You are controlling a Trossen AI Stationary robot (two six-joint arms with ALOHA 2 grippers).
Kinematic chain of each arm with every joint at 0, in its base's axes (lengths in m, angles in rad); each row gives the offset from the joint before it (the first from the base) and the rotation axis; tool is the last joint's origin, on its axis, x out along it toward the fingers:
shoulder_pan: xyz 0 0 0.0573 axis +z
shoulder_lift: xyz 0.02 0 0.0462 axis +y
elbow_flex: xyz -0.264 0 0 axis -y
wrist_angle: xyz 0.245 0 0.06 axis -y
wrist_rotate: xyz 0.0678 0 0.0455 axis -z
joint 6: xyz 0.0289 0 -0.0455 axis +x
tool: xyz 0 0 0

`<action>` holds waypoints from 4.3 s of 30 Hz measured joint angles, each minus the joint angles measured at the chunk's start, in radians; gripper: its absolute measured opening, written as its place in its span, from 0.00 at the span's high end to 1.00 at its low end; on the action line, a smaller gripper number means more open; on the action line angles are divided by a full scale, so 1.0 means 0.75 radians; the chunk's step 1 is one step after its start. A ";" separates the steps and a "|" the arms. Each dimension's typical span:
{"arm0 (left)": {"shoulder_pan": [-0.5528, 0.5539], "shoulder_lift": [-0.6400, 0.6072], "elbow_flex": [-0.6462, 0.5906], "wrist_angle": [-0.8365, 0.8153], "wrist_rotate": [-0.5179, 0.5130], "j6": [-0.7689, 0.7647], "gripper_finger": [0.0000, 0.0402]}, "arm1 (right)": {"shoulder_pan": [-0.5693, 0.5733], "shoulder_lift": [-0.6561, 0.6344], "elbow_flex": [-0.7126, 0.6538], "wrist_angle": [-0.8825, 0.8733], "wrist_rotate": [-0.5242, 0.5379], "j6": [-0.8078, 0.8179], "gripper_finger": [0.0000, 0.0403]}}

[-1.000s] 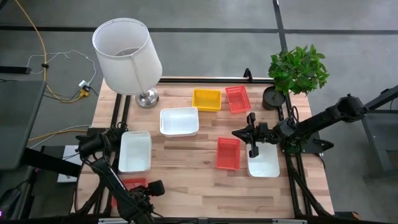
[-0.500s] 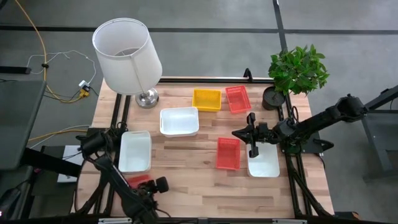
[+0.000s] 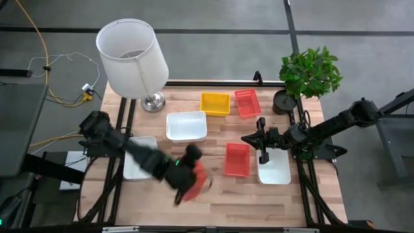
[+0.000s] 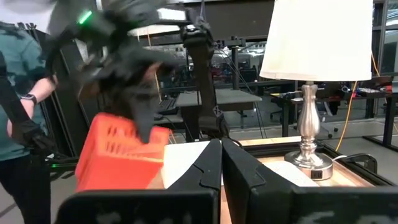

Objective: Stack baskets by color
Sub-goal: Stack the bottom left orange bin on the middle orange bin

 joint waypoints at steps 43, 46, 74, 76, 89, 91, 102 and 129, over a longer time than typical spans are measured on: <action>0.584 0.368 -0.002 0.790 0.547 0.075 1.00 | 0.262 -0.179 0.001 0.151 0.325 -0.391 1.00; 0.583 0.368 -0.002 0.746 0.551 0.070 1.00 | 0.262 -0.179 0.001 0.150 0.324 -0.386 1.00; 0.574 0.367 -0.002 0.726 0.506 0.016 0.70 | 0.262 -0.178 0.000 0.124 0.325 -0.381 1.00; 0.574 0.367 -0.002 0.727 0.514 0.016 0.65 | 0.262 -0.178 0.000 0.121 0.325 -0.381 1.00; 0.567 0.283 0.006 0.774 0.506 0.019 0.64 | 0.262 -0.178 -0.001 0.103 0.347 -0.381 1.00; 0.567 0.275 -0.021 0.860 0.522 -0.036 0.75 | 0.262 -0.178 -0.001 0.095 0.347 -0.363 1.00; 0.530 0.281 -0.486 1.829 0.394 -0.343 1.00 | 0.262 -0.178 -0.001 0.094 0.347 -0.356 1.00; 0.535 0.425 -0.536 1.929 0.210 -0.552 1.00 | 0.262 -0.178 -0.001 0.102 0.349 -0.351 1.00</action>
